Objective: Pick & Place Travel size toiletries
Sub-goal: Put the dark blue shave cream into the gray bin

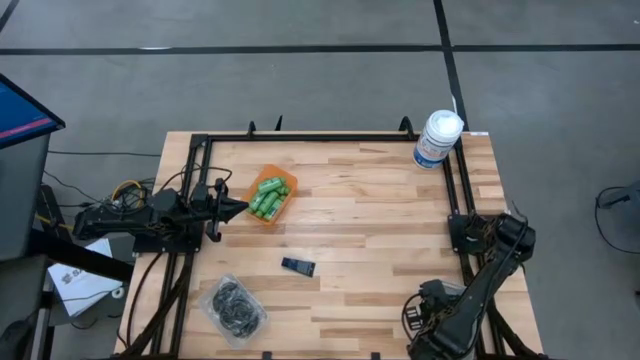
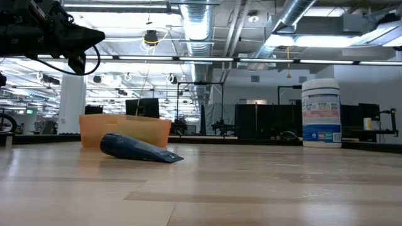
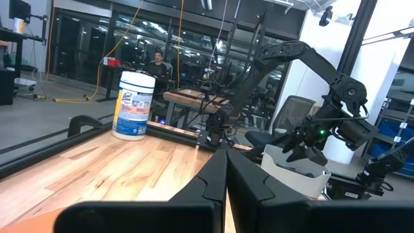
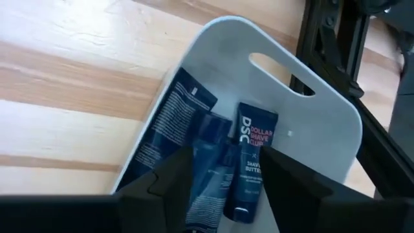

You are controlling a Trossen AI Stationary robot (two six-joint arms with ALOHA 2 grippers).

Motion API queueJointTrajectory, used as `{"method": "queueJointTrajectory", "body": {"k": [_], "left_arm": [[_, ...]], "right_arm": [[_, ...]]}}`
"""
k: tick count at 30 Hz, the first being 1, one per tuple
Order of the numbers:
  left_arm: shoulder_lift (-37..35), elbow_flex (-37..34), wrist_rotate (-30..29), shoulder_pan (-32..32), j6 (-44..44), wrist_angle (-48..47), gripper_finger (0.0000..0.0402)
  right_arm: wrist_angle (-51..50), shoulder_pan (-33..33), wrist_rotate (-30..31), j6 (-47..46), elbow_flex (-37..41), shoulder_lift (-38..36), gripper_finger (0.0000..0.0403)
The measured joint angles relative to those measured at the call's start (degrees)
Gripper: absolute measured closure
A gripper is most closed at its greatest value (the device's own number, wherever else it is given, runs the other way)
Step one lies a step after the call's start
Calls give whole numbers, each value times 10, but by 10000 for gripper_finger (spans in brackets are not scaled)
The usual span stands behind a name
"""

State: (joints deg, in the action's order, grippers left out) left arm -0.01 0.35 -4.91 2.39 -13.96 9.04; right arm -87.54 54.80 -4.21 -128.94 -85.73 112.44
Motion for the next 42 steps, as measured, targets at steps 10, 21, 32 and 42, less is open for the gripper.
{"method": "queueJointTrajectory", "body": {"k": [10,21,32,42], "left_arm": [[0,0,2,0,0,-1,400],[0,0,2,0,0,-1,400],[0,0,0,0,0,0,400],[0,0,0,0,0,0,400]], "right_arm": [[55,-100,282,270,-28,-96,148],[468,-344,255,917,-29,-62,132],[672,-433,115,1138,-64,80,132],[625,-434,104,1175,-211,201,132]]}}
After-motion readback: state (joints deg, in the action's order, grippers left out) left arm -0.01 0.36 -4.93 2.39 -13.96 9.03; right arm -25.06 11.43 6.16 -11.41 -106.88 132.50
